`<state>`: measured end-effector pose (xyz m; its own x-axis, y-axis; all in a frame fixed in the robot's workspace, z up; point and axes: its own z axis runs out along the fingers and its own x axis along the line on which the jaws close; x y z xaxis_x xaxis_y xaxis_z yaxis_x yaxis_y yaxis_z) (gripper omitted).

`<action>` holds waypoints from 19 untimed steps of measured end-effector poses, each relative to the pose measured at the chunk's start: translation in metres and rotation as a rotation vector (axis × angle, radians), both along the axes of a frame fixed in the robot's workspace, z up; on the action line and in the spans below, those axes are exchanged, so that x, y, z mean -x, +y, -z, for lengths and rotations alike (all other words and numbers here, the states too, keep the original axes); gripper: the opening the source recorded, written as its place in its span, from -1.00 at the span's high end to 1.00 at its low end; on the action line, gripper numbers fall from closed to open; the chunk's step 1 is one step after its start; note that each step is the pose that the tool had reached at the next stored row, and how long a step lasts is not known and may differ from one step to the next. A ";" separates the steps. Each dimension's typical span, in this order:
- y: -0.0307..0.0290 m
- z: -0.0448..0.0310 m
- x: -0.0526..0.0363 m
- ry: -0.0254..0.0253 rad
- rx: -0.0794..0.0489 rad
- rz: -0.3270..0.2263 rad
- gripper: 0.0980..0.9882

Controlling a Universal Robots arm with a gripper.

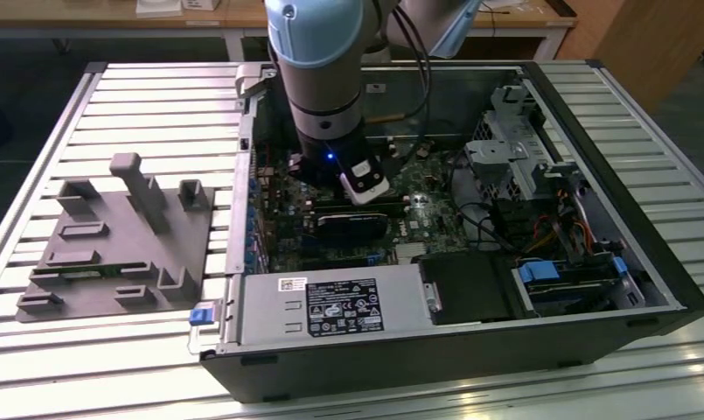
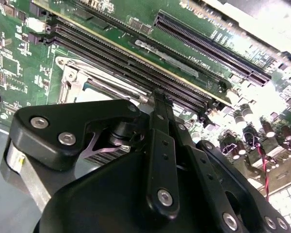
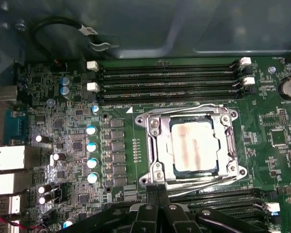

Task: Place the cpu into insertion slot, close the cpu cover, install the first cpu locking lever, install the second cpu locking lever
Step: 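Install the second cpu locking lever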

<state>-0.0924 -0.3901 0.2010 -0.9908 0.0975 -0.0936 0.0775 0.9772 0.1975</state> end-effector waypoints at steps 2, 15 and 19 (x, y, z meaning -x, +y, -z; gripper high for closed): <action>-0.0015 0.0000 0.0004 -0.0001 0.000 0.000 0.98; -0.0051 0.0049 0.0027 0.0002 -0.043 0.000 0.98; -0.0051 0.0064 0.0026 0.0003 -0.060 0.000 0.98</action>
